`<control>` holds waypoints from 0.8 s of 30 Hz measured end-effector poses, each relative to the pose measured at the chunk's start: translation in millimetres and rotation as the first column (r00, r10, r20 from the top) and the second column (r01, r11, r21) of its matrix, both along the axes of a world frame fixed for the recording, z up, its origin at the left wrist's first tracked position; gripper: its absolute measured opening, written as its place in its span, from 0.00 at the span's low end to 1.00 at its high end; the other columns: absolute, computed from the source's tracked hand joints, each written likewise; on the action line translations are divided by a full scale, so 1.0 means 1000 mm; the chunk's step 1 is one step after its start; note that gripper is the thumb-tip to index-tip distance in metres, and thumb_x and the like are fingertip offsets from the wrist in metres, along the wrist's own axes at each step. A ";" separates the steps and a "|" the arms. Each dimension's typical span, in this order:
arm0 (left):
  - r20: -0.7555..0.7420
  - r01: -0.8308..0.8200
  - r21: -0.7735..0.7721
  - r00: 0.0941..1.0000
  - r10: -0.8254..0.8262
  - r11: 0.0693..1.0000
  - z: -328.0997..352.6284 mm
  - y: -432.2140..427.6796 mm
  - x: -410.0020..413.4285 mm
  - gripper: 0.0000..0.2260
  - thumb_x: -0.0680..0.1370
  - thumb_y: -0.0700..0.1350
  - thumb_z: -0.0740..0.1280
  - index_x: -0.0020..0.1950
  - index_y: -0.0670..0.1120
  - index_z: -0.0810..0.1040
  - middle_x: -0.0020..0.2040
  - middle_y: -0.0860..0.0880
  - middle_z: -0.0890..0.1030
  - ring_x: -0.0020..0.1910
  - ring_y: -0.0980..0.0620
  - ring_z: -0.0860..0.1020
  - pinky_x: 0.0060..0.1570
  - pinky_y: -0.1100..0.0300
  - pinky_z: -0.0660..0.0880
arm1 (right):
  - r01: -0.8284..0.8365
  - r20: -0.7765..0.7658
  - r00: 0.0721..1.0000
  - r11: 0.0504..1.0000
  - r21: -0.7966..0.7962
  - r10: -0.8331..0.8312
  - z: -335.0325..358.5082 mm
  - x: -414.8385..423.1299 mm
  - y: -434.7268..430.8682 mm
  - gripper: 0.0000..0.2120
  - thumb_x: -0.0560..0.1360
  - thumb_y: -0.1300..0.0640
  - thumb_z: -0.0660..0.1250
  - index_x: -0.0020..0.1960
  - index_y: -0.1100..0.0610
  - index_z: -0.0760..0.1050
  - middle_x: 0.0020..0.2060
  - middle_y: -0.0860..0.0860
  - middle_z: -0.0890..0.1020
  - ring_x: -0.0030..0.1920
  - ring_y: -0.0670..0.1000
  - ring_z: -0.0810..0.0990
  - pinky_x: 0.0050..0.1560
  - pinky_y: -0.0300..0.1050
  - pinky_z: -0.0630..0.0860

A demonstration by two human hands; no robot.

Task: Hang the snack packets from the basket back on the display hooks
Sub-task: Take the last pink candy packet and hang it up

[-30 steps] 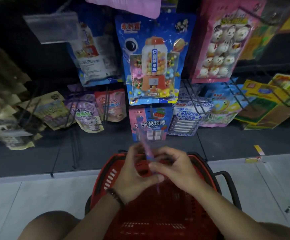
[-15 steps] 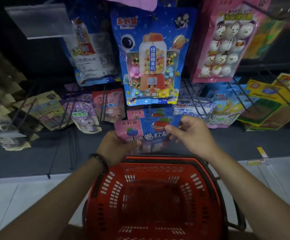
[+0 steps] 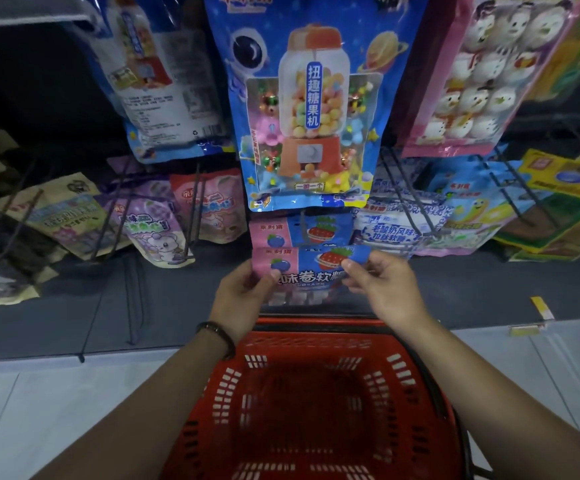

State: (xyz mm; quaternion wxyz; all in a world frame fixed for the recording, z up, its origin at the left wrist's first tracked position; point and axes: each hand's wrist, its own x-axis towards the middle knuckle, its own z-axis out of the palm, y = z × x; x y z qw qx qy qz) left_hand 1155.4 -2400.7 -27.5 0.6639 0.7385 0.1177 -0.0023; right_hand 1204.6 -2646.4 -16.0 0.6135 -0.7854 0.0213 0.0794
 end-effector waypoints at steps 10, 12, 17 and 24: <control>-0.123 -0.092 -0.132 0.989 0.076 0.987 -0.001 -0.005 0.012 0.09 0.84 0.49 0.66 0.56 0.57 0.87 0.49 0.58 0.88 0.54 0.48 0.86 0.55 0.51 0.84 | 0.033 0.011 0.999 0.998 -0.046 -0.033 -0.008 0.015 0.008 0.05 0.80 0.51 0.74 0.48 0.43 0.86 0.43 0.56 0.86 0.38 0.52 0.88 0.39 0.47 0.87; -0.154 -0.105 -0.153 0.985 0.081 0.983 -0.002 -0.004 0.015 0.10 0.84 0.51 0.65 0.61 0.54 0.85 0.43 0.61 0.86 0.50 0.53 0.86 0.57 0.49 0.84 | 0.032 0.008 0.999 0.997 -0.066 -0.031 -0.009 0.017 0.010 0.03 0.80 0.50 0.74 0.49 0.46 0.85 0.41 0.57 0.86 0.37 0.52 0.88 0.40 0.54 0.87; -0.207 -0.164 -0.209 0.971 0.120 0.964 -0.008 -0.005 0.023 0.12 0.84 0.52 0.65 0.63 0.51 0.84 0.34 0.63 0.83 0.42 0.56 0.84 0.59 0.45 0.82 | 0.052 -0.009 0.999 0.989 -0.135 -0.053 -0.012 0.025 0.017 0.14 0.79 0.45 0.74 0.41 0.52 0.79 0.41 0.63 0.85 0.37 0.54 0.89 0.44 0.69 0.84; -0.204 -0.166 -0.155 0.970 0.133 0.974 -0.014 -0.002 0.031 0.10 0.84 0.54 0.65 0.55 0.55 0.86 0.39 0.63 0.86 0.39 0.62 0.86 0.43 0.63 0.82 | 0.105 0.011 0.994 0.983 -0.150 -0.105 -0.012 0.024 0.027 0.20 0.75 0.37 0.72 0.39 0.53 0.75 0.41 0.66 0.83 0.40 0.63 0.87 0.45 0.71 0.83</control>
